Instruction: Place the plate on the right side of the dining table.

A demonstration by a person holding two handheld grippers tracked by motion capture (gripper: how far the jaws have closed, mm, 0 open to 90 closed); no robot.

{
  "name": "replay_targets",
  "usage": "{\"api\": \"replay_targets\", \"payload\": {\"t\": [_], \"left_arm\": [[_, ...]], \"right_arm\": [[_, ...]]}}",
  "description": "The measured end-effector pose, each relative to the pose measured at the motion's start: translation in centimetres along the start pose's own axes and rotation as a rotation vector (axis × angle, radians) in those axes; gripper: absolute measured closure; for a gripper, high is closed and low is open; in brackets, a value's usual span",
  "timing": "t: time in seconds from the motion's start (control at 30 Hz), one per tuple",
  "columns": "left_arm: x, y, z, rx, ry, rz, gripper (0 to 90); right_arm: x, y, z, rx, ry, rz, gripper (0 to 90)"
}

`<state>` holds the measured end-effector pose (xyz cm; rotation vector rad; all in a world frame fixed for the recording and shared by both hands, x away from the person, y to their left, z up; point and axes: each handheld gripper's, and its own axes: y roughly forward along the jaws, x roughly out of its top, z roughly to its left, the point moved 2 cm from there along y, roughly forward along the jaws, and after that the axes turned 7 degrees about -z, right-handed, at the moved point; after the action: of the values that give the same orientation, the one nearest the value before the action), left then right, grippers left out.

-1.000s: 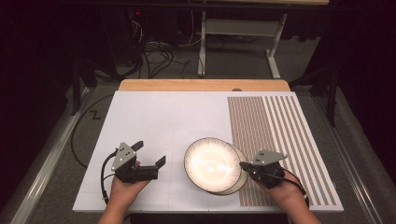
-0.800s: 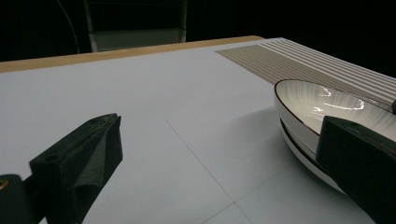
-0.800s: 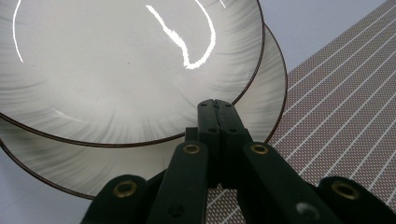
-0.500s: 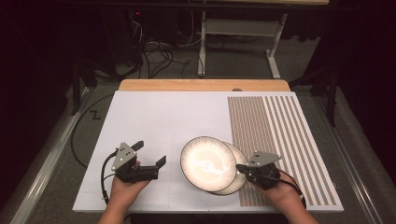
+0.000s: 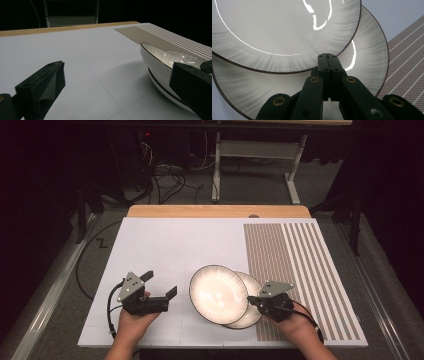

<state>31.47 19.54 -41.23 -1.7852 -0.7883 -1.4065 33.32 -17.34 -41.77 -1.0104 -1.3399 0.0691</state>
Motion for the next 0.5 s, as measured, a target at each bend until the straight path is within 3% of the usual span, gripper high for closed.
{"api": "replay_targets", "payload": {"t": [0.17, 0.5], "left_arm": [[0.11, -0.02, 0.01, -0.003, -0.017, 0.010, 1.6], [0.64, 0.40, 0.84, -0.018, -0.118, 0.100, 2.0]], "right_arm": [[-0.01, -0.01, 0.02, -0.002, -0.005, -0.001, 90.0], [-0.13, -0.05, 0.07, 0.001, 0.005, -0.006, 90.0]]}}
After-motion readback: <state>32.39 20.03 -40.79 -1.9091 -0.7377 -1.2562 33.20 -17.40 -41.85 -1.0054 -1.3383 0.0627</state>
